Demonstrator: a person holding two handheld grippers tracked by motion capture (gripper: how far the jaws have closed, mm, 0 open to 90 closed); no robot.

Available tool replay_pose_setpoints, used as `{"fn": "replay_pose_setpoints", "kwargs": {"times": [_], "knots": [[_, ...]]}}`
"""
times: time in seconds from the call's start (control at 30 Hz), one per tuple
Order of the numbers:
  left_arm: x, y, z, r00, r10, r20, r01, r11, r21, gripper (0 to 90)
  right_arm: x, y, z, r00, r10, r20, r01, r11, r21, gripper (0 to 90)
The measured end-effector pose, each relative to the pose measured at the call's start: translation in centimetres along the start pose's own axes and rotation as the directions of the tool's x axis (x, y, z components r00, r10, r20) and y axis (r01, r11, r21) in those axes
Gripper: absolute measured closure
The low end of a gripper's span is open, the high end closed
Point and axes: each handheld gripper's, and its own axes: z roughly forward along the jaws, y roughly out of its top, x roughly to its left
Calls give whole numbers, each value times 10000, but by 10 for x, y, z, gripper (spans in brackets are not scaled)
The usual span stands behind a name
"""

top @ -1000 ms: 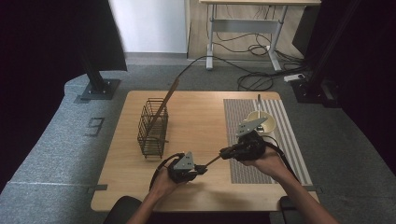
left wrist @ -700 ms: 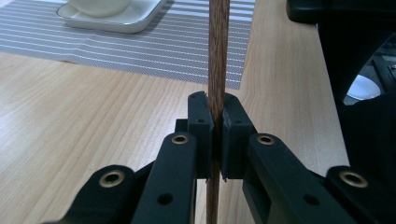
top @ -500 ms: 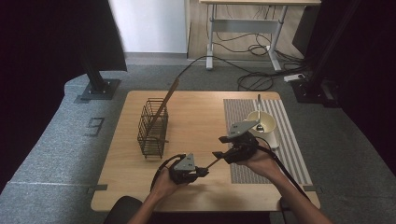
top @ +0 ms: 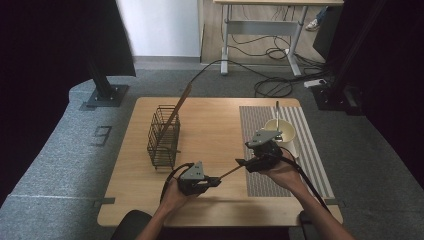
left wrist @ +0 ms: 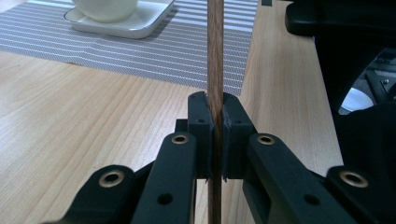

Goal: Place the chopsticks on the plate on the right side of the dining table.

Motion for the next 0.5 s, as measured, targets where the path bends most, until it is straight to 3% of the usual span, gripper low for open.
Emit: {"fn": "replay_pose_setpoints", "kwargs": {"times": [0.3,0.5], "knots": [[0,0,0,9999,76,73,-77,9999,91,847,-22,-25,1,9966,715,412,-720,9973,117,310],[0,1,3,9996,89,273,-99,9992,393,850,-22,-23,-3,9978,606,264,-610,9980,137,300]]}}
